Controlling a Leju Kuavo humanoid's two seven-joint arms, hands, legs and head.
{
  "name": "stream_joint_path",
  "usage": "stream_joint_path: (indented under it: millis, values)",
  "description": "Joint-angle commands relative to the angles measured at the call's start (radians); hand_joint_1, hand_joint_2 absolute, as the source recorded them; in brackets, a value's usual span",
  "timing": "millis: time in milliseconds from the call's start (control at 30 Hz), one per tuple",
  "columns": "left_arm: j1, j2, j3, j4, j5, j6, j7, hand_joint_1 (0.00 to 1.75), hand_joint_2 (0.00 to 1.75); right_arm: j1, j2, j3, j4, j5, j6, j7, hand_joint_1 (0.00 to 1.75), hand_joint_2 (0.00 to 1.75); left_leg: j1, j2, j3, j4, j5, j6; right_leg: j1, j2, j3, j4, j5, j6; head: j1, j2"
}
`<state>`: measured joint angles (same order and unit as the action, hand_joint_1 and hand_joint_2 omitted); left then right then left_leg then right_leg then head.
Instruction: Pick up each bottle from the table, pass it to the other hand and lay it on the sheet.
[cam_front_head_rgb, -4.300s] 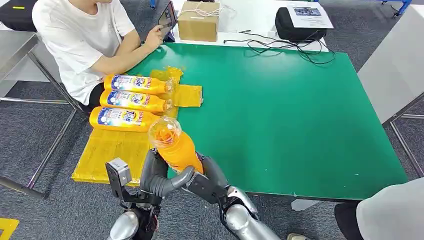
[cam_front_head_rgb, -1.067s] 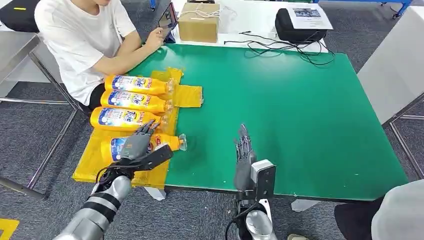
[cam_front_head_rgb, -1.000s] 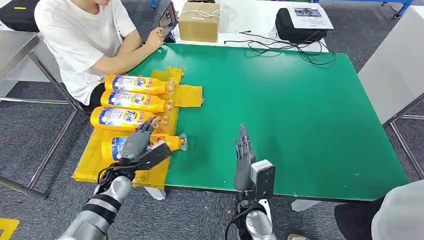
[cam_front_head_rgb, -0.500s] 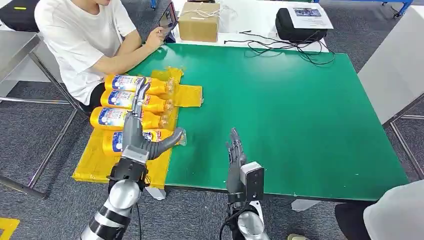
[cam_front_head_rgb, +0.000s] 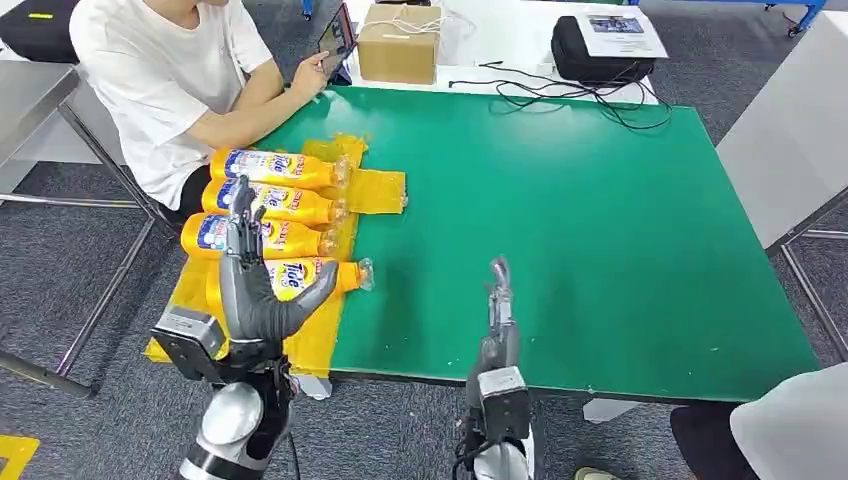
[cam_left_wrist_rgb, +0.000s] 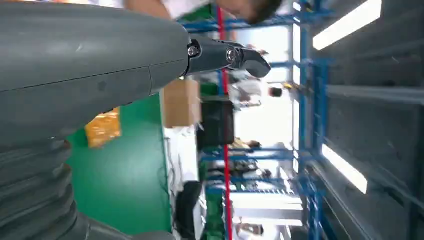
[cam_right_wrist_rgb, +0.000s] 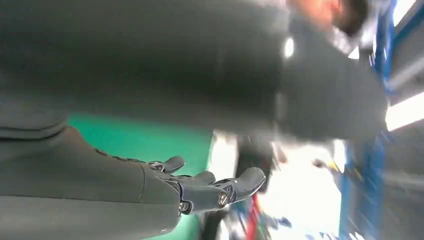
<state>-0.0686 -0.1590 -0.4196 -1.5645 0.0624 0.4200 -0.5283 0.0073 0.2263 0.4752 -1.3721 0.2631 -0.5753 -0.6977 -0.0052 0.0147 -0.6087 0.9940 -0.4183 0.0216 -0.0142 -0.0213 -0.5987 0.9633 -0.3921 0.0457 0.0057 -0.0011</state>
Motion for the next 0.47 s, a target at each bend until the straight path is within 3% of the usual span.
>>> stream_joint_path:
  millis: [33,133,167,233,267,433,467]
  values:
    - [0.110,-0.033,-0.028,0.265,0.132,0.003,-0.075,0.00,1.75,0.090,-0.095,0.057,-0.058,0.022,-0.123,0.000,0.00,1.75,0.000,-0.002,0.006,-0.003,-0.001,-0.001,0.000,-0.001,0.007,-0.003,-0.002,-0.001,0.001,0.000]
    - [0.126,-0.019,-0.053,0.274,0.128,0.067,-0.115,0.00,1.75,0.091,-0.097,0.060,-0.018,-0.042,-0.123,0.000,0.00,1.75,0.001,-0.001,0.008,-0.002,-0.003,-0.002,0.000,0.002,0.008,-0.002,-0.003,-0.002,0.000,0.000]
    - [0.131,-0.016,-0.054,0.267,0.116,0.090,-0.130,0.00,1.75,0.092,-0.093,0.053,-0.013,-0.027,-0.123,0.000,0.00,0.00,0.001,-0.002,0.006,-0.002,-0.002,-0.001,0.000,0.001,0.006,-0.002,-0.002,-0.001,0.000,0.000]
    - [0.135,-0.011,-0.058,0.253,0.109,0.100,-0.135,0.00,1.75,0.097,-0.073,0.036,0.015,0.006,-0.123,0.000,0.00,0.00,0.001,-0.002,0.006,-0.002,-0.002,-0.001,0.001,0.001,0.006,-0.002,-0.002,-0.002,0.000,0.000]
    - [0.138,-0.008,-0.058,0.243,0.106,0.104,-0.136,0.00,1.75,0.090,-0.071,0.041,0.052,0.011,-0.123,0.000,0.00,1.75,0.001,-0.001,0.003,-0.001,-0.002,-0.001,0.000,0.001,0.003,-0.001,-0.001,-0.001,0.000,0.000]
    - [0.163,0.005,-0.072,0.207,0.073,0.142,-0.143,0.00,1.75,0.090,-0.046,0.035,0.099,0.002,-0.123,0.000,0.00,1.75,0.002,0.000,0.007,-0.002,-0.003,-0.002,0.002,0.003,0.006,-0.002,-0.002,-0.002,0.000,0.000]
    - [0.166,0.006,-0.076,0.203,0.071,0.145,-0.144,0.00,1.75,0.098,-0.038,0.019,0.091,0.020,-0.123,0.000,0.00,0.00,0.001,-0.001,0.005,-0.002,-0.003,-0.002,0.001,0.002,0.005,-0.002,-0.002,-0.002,0.000,0.000]
